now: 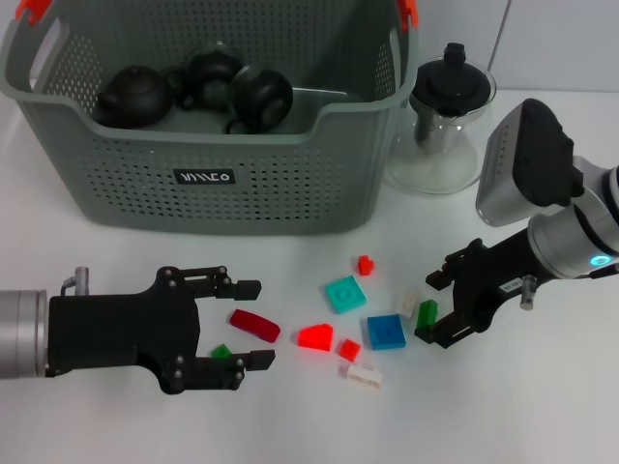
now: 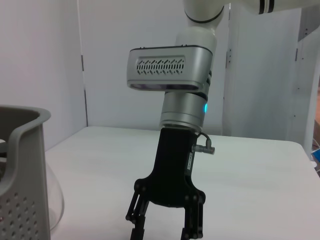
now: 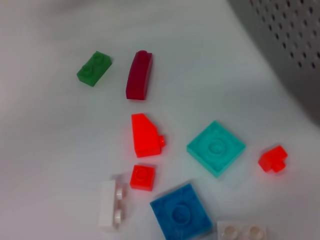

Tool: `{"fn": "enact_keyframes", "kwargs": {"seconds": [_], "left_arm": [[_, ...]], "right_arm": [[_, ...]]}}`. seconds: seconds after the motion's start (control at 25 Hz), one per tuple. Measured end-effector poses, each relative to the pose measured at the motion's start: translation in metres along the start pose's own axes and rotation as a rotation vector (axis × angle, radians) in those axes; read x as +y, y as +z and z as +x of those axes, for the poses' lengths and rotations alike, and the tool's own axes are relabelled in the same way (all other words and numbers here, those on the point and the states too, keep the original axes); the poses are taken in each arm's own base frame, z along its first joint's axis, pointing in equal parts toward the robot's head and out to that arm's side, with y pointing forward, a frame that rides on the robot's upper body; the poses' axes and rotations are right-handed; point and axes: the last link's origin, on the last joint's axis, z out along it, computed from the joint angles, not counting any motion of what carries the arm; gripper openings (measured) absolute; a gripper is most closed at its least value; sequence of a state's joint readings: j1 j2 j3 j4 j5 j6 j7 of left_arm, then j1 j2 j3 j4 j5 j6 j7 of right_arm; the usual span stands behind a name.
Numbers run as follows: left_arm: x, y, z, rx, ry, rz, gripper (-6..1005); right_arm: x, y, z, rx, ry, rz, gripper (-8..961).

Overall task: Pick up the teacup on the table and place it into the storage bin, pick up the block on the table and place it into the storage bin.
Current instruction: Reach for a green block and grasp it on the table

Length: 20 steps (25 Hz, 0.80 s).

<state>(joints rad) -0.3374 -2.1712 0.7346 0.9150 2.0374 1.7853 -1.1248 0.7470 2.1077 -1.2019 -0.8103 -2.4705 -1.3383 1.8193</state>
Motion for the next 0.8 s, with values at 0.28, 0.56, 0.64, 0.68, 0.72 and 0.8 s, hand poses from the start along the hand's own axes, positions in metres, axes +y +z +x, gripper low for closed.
{"fn": "enact_keyframes", "kwargs": {"seconds": [0.28, 0.56, 0.64, 0.68, 0.72, 0.8], "left_arm": [[-0.0003, -0.0002, 0.0004, 0.004, 0.000, 0.002, 730], [-0.0010, -0.0003, 0.0000, 0.005, -0.001, 0.011, 727], [-0.0013, -0.0003, -0.0008, 0.005, -0.005, 0.016, 725], [-0.0015, -0.0007, -0.0015, 0.007, -0.010, 0.020, 724], [-0.0016, -0.0011, -0.0020, 0.009, -0.013, 0.024, 723], [-0.0021, -0.0026, -0.0027, 0.015, -0.018, 0.032, 723]], "right_arm": [[0.0015, 0.0049, -0.0013, 0.008, -0.008, 0.005, 832], [0.0030, 0.0073, -0.0002, 0.024, 0.001, 0.004, 685], [0.0029, 0.0075, 0.0000, 0.025, 0.006, 0.007, 616], [0.0029, 0.0076, 0.0001, 0.025, 0.007, 0.007, 571], [0.0029, 0.0077, 0.0004, 0.025, 0.009, 0.008, 526], [0.0025, 0.0070, 0.0015, 0.022, 0.014, 0.010, 436]]}}
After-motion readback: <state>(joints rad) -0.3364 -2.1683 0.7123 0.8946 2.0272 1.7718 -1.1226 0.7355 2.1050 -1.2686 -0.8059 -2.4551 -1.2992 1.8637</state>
